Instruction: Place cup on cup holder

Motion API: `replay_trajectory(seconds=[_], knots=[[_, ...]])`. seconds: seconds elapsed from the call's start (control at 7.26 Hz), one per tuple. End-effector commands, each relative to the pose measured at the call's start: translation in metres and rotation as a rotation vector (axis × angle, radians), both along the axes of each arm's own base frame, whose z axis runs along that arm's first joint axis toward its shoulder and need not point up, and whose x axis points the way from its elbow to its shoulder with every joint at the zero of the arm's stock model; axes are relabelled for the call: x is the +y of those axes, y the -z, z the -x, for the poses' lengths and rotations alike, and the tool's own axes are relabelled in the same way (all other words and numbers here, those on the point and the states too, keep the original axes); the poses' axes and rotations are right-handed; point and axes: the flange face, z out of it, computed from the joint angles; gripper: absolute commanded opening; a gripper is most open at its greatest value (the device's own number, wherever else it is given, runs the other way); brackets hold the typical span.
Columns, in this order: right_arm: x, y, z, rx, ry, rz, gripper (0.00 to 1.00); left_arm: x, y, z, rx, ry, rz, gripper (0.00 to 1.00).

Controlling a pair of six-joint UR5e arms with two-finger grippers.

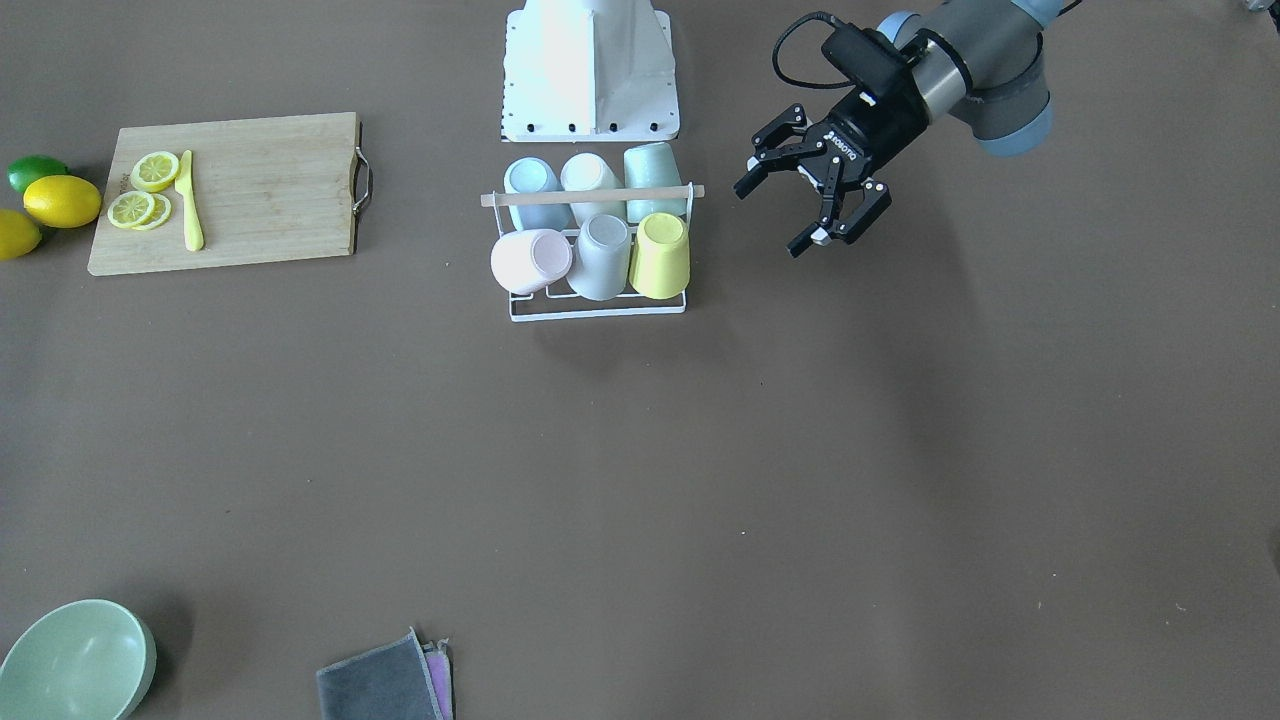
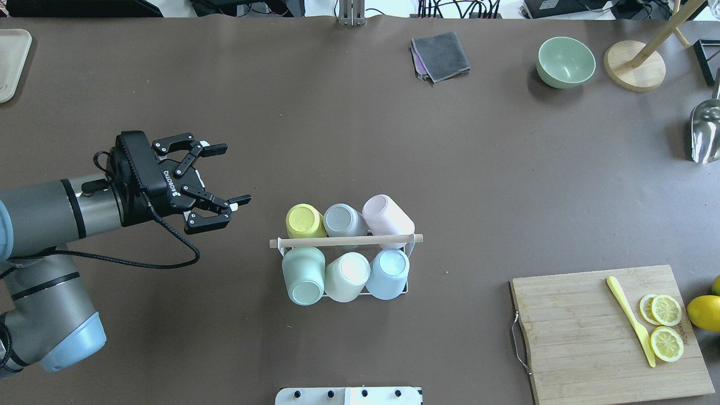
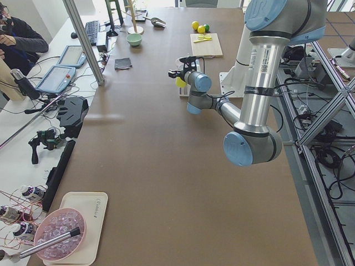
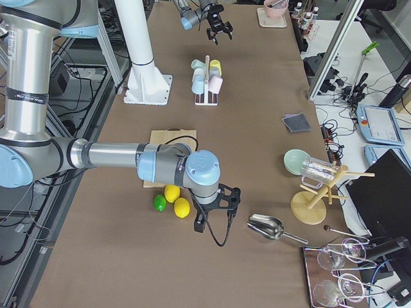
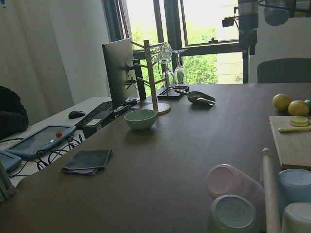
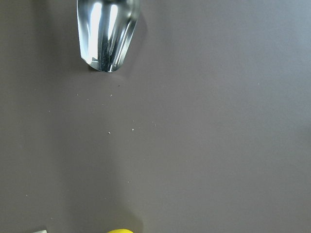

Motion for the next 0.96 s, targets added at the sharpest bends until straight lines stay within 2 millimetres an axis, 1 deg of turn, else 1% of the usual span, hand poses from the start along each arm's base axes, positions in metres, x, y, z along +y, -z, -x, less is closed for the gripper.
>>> replay_trajectory(seconds=[0.0, 0.14, 0.28, 0.41, 0.55, 0.69, 0.83], knots=[[0.005, -0.003, -0.007, 0.01, 0.002, -0.012, 1.0, -0.024, -0.011, -0.003, -0.214, 0.026, 0.139, 0.99], [0.011, -0.004, -0.014, 0.008, -0.015, -0.01, 1.0, -0.033, -0.015, -0.002, -0.319, 0.042, 0.216, 0.99], [0.012, -0.005, -0.015, 0.01, -0.017, -0.01, 1.0, -0.041, -0.027, -0.005, -0.437, 0.05, 0.301, 0.99], [0.015, -0.006, -0.022, 0.009, -0.035, -0.007, 1.0, -0.048, -0.034, -0.015, -0.552, 0.044, 0.384, 0.99], [0.017, -0.007, -0.023, 0.009, -0.038, -0.004, 1.0, -0.053, -0.034, -0.022, -0.643, 0.026, 0.457, 0.99], [0.016, -0.009, -0.022, 0.01, -0.036, -0.003, 1.0, -0.06, -0.035, -0.023, -0.735, 0.031, 0.538, 0.99], [0.011, -0.009, -0.022, 0.038, -0.027, -0.003, 1.0, -0.064, -0.032, -0.024, -0.788, 0.037, 0.583, 0.99]])
